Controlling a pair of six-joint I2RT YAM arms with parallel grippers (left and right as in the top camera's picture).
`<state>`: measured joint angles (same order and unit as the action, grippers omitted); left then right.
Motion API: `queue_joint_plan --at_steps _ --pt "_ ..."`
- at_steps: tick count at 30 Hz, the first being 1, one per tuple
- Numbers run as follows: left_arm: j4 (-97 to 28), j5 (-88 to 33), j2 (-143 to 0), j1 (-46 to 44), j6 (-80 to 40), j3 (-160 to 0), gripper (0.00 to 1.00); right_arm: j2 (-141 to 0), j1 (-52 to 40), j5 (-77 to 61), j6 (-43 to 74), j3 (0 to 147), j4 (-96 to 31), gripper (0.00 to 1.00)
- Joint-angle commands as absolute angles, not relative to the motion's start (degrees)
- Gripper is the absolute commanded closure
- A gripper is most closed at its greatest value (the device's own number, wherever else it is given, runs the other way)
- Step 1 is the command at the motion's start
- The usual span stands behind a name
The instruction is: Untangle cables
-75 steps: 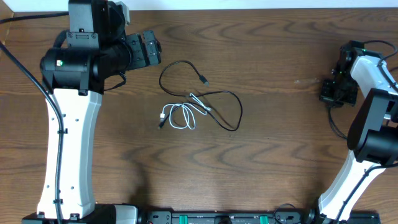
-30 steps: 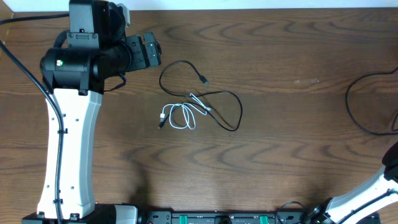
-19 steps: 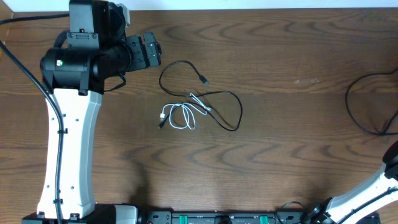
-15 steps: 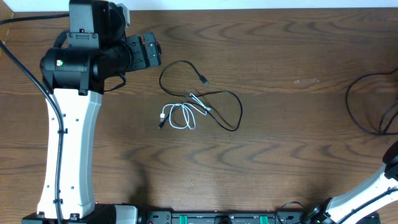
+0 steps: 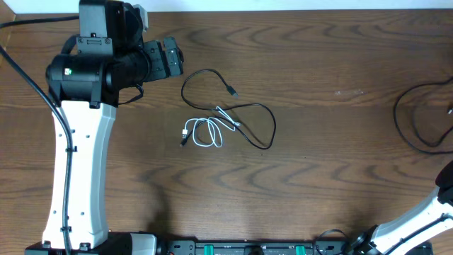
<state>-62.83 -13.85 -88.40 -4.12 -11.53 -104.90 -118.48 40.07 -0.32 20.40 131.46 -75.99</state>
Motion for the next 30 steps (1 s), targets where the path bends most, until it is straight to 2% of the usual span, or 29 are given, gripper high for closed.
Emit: queue_joint_plan --at_steps 1,5,8,18,30 --pt "-63.0 -14.5 -88.8 -3.9 -10.8 -104.5 0.00 -117.1 38.6 -14.8 11.6 135.5 -77.4 0.04" --pt "-63.0 -14.5 -88.8 -3.9 -10.8 -104.5 0.00 -116.2 35.8 -22.7 5.7 136.1 -80.6 0.22" --pt "-63.0 -14.5 -88.8 -3.9 -10.7 -104.5 0.00 -116.2 32.2 -22.7 3.4 136.1 -84.0 0.27" --pt "-62.8 -13.1 -89.3 -3.9 -8.5 -104.5 0.00 -116.3 16.0 -22.6 -1.3 136.1 -89.0 0.24" --pt "-65.5 -12.8 -91.3 -3.9 -8.6 -104.4 0.02 -116.4 -2.5 -19.4 1.7 134.6 -88.7 0.22"
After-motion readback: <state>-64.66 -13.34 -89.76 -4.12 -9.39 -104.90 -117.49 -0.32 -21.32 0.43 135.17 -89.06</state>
